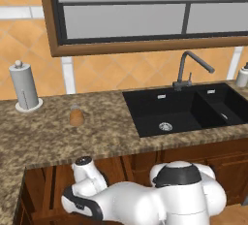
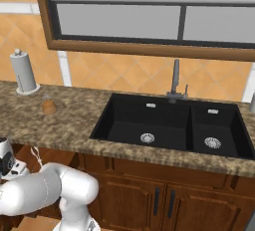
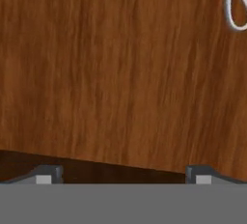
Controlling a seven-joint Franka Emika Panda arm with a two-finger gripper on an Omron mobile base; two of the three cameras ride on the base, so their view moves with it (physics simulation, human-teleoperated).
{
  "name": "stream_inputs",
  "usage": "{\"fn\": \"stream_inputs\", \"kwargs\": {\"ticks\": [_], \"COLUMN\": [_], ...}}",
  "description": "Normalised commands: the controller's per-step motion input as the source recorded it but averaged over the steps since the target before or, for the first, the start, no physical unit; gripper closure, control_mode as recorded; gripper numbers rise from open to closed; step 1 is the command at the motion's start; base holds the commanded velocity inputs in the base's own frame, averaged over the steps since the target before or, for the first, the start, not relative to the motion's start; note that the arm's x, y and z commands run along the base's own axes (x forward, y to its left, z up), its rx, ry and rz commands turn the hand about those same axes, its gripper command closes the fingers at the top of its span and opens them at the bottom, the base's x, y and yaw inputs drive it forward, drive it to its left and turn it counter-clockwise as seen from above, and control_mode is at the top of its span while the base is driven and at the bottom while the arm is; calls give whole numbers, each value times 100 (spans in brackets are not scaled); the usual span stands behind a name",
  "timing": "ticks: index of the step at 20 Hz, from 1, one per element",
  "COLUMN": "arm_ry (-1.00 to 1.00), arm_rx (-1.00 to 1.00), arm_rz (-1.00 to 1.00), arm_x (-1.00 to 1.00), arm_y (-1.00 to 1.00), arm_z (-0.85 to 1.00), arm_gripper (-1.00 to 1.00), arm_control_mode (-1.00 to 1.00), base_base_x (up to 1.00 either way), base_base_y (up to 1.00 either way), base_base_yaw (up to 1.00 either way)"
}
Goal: Pick the tongs from the drawer and place it on the counter.
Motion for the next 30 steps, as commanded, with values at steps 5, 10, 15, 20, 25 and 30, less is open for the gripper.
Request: {"fn": "stream_inputs", "kwargs": {"ticks": [5,10,15,20,25,30], "arm_ry": [31,22,-2,-19,-17,-1], "arm_rx": [0,0,0,-1,-3,0], "arm_rz": [18,21,16,11,2,0], "arm_x": [-100,-100,-23,19,40,58], "arm_y": [0,0,0,0,0,0], "arm_z": [-69,-9,96,76,19,1], "arm_gripper": [-100,-100,-100,-100,-100,-100], "arm_control_mode": [-100,-100,-100,-100,-100,-100], "base_base_x": [0,0,0,0,0,0], "base_base_y": [0,0,0,0,0,0], "base_base_yaw": [0,0,0,0,0,0]}}
